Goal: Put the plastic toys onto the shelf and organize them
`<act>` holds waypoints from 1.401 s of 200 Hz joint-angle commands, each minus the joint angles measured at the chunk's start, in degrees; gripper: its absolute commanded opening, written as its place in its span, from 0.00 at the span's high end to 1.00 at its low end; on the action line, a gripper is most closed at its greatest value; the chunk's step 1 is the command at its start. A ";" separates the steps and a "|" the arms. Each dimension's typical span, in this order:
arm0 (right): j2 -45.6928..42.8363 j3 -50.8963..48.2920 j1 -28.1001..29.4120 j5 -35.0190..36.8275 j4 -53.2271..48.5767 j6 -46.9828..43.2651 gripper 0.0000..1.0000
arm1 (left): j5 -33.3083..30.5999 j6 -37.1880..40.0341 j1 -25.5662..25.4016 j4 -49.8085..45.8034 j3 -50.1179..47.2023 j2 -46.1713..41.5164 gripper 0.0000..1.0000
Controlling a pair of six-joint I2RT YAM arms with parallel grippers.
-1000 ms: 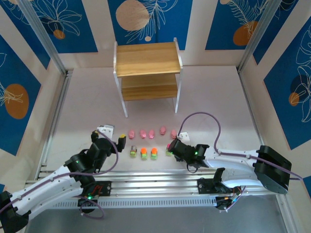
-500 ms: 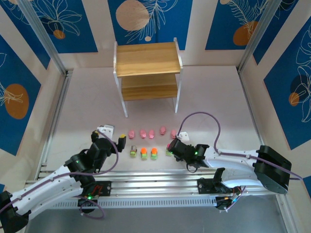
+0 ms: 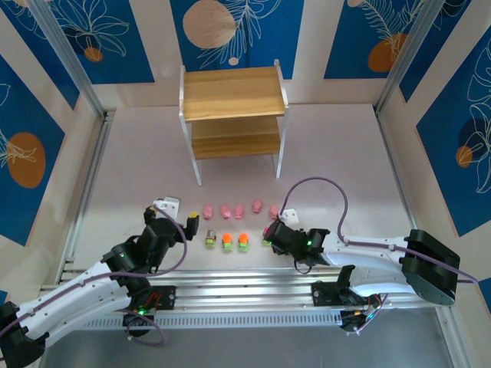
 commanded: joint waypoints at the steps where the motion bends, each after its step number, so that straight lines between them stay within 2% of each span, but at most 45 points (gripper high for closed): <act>1: -0.58 0.27 0.93 1.56 -1.95 2.40 0.46 | 1.00 0.72 -0.39 1.51 -0.32 -0.09 0.02; 58: -0.39 -0.94 3.32 2.27 -3.58 5.41 0.48 | 1.16 0.81 -0.37 1.63 -0.48 -0.27 0.02; 159: 3.64 -0.54 2.26 1.96 -0.66 5.04 0.51 | 1.39 0.90 -0.44 1.67 -0.50 -0.44 0.03; 192: 4.38 -0.66 1.53 1.43 0.22 4.55 0.58 | 1.44 0.90 -0.39 1.71 -0.62 -0.61 0.03; 280: 4.60 -1.01 2.43 1.96 -0.96 7.00 0.58 | 1.44 0.99 -0.46 1.83 -0.57 -0.61 0.03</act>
